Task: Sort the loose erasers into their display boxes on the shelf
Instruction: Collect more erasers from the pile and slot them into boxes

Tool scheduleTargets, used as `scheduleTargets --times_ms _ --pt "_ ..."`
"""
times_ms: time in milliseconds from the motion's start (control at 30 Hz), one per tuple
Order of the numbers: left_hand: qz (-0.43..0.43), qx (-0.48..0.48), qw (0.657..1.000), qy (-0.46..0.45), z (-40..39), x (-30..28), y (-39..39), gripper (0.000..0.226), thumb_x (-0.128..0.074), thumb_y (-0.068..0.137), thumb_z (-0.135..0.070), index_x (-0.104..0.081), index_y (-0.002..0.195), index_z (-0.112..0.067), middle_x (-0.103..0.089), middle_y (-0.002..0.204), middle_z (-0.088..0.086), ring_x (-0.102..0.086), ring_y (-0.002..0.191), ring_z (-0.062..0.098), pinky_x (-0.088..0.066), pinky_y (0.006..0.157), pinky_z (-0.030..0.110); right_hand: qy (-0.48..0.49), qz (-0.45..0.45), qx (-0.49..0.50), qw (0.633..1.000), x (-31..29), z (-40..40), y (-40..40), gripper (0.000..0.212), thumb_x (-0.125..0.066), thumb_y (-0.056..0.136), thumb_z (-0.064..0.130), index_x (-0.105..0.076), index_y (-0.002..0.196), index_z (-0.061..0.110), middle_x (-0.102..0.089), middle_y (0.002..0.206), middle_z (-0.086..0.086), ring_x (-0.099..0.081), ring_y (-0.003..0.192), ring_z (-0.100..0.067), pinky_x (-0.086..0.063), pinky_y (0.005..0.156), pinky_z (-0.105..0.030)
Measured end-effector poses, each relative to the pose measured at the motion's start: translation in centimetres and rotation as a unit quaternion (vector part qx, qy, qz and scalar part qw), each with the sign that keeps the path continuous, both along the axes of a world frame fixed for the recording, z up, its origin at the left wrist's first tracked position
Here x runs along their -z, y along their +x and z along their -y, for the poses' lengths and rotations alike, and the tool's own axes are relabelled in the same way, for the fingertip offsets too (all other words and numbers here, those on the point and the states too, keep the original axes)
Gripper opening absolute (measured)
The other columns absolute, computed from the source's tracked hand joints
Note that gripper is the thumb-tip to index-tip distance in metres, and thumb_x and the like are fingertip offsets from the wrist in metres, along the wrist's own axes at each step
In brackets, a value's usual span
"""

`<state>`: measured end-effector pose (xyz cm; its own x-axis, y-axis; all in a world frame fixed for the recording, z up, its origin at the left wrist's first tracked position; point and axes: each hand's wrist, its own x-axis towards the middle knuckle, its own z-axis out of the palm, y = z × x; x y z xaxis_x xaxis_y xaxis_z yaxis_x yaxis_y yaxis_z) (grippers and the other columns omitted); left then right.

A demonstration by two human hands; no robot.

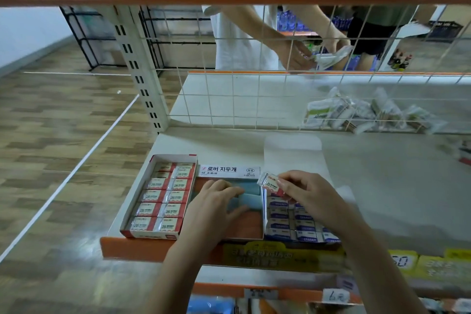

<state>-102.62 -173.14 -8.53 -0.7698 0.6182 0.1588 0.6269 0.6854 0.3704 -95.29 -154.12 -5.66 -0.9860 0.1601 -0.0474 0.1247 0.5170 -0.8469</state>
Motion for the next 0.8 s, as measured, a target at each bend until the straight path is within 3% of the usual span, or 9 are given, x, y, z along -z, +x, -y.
scheduleTargets --times_ms 333,600,733,800 --pt "-0.011 0.041 0.998 -0.037 -0.6 -0.9 -0.4 0.038 -0.057 0.089 -0.036 -0.052 0.127 -0.032 -0.050 0.125 -0.015 -0.039 0.115 0.005 -0.042 0.089 0.020 0.006 -0.002 0.004 1.000 -0.2 -0.1 0.4 0.015 -0.048 0.094 0.028 -0.063 0.097 0.027 -0.063 0.075 0.011 -0.056 0.064 0.007 -0.044 0.062 -0.012" --pt "0.047 0.042 0.998 0.020 0.7 -0.8 0.3 0.035 -0.062 0.085 -0.037 -0.053 0.119 -0.033 -0.053 0.122 -0.019 -0.041 0.107 -0.003 -0.040 0.089 0.016 0.005 0.001 0.005 1.000 -0.2 0.2 0.4 0.017 -0.048 0.095 0.029 -0.063 0.101 0.025 -0.065 0.081 0.010 -0.058 0.071 -0.002 -0.045 0.064 -0.015" --pt "0.065 0.041 0.997 0.012 0.5 -0.8 0.9 0.032 -0.062 0.085 -0.037 -0.055 0.116 -0.031 -0.055 0.118 -0.016 -0.044 0.107 0.001 -0.043 0.090 0.022 0.003 0.007 0.002 1.000 -0.1 0.4 0.3 0.020 -0.048 0.095 0.030 -0.063 0.105 0.023 -0.067 0.088 0.005 -0.062 0.080 -0.008 -0.049 0.065 -0.018" --pt "0.051 0.044 0.998 0.005 0.4 -0.6 0.9 0.031 -0.060 0.086 -0.038 -0.055 0.116 -0.030 -0.055 0.119 -0.016 -0.042 0.111 0.002 -0.040 0.089 0.018 0.003 0.007 0.000 1.000 0.0 0.5 0.3 0.020 -0.048 0.094 0.031 -0.063 0.104 0.024 -0.068 0.089 0.006 -0.063 0.081 -0.008 -0.050 0.066 -0.019"
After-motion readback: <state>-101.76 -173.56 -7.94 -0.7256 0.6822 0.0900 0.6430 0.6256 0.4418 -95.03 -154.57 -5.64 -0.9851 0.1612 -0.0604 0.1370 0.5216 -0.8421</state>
